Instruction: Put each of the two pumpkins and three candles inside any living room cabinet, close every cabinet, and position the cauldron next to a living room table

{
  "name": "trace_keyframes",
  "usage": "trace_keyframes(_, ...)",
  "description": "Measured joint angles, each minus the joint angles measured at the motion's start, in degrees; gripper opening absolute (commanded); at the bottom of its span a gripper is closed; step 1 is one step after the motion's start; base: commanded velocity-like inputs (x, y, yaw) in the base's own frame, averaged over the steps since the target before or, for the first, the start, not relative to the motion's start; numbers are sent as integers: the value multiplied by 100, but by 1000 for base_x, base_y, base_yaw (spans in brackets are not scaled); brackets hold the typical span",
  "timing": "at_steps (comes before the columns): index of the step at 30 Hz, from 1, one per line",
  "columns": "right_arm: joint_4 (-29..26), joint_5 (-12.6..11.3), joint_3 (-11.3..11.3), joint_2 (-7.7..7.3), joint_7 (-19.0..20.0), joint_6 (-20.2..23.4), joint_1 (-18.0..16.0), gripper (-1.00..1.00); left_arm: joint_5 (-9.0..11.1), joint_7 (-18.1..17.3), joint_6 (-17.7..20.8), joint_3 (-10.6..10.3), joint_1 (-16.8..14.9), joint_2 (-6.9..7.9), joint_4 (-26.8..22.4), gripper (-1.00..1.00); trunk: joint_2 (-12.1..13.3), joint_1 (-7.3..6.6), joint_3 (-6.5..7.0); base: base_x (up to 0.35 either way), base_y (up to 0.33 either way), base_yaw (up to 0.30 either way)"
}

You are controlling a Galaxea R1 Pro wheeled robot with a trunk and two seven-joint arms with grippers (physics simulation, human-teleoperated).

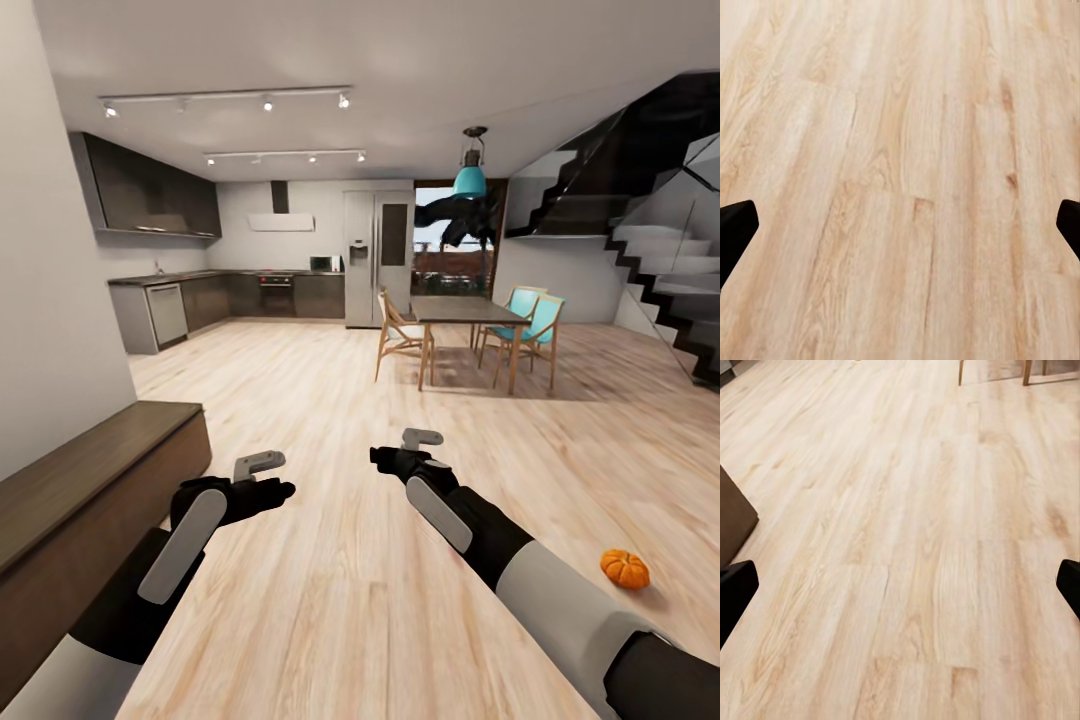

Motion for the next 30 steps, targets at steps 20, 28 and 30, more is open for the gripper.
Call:
trace_keyframes(20, 365, -7, -354, -7, -9, 19, 3, 100, -11, 1, -9, 31, -1, 2, 53, 100, 0, 0, 43, 327, 0, -126)
trace_keyframes(28, 1131, 5, -701, -2, 6, 7, 2, 100, 7, -4, -21, 96, -1, -1, 448, 100, 0, 0, 82, 332, 0, -253)
trace_keyframes(30, 1203, 2, -720, 3, 2, 8, 2, 100, -7, 3, -33, 107, -11, 8, 685, 100, 0, 0, 92, 331, 0, -165)
